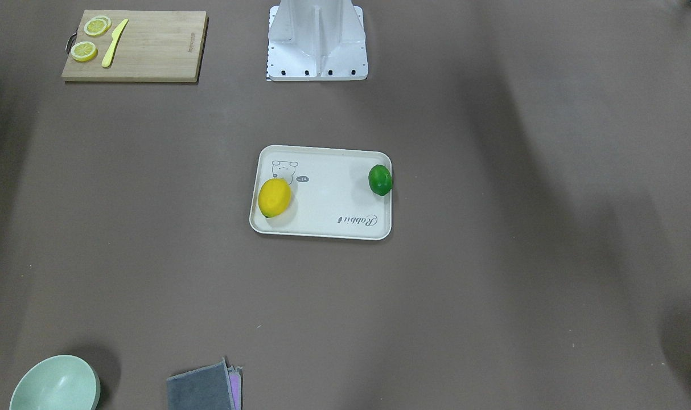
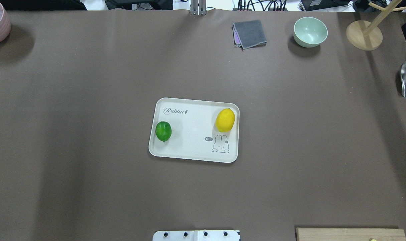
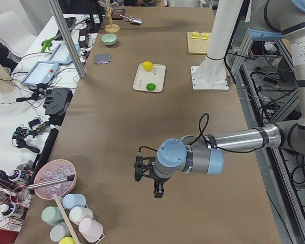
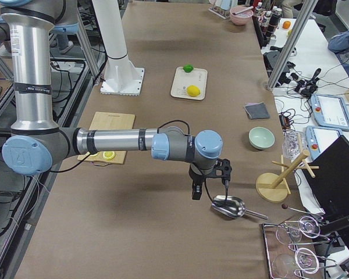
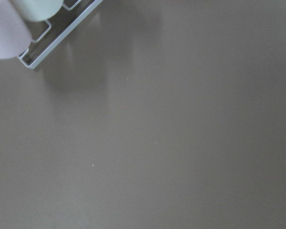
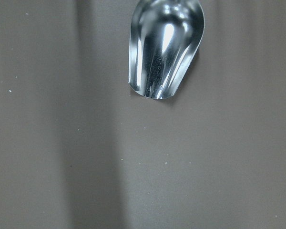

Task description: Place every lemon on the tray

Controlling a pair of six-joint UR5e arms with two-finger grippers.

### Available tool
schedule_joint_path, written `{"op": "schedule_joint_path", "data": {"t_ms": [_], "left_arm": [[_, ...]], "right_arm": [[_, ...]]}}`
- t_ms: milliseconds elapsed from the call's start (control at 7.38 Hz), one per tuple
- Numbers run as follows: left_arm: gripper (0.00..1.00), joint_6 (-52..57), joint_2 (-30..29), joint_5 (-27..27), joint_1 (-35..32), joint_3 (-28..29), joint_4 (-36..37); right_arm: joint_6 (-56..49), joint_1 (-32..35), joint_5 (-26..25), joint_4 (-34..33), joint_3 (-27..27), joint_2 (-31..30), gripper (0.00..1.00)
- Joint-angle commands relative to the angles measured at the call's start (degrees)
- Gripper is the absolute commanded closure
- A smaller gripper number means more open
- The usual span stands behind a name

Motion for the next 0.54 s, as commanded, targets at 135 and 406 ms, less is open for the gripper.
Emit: {"op": "schedule_joint_path", "data": {"t_ms": [135, 406], "left_arm": [[0.02, -11.2, -1.9, 2.8, 7.4, -1.6, -0.3], [0.02, -14.6, -3.9, 4.8, 10.9, -2.4, -0.3]], "right_arm": [[0.0, 0.0, 0.0, -0.2, 0.0, 0.0, 0.00], [0.0, 0.0, 0.1, -0.4, 0.1, 0.0, 0.00]]}}
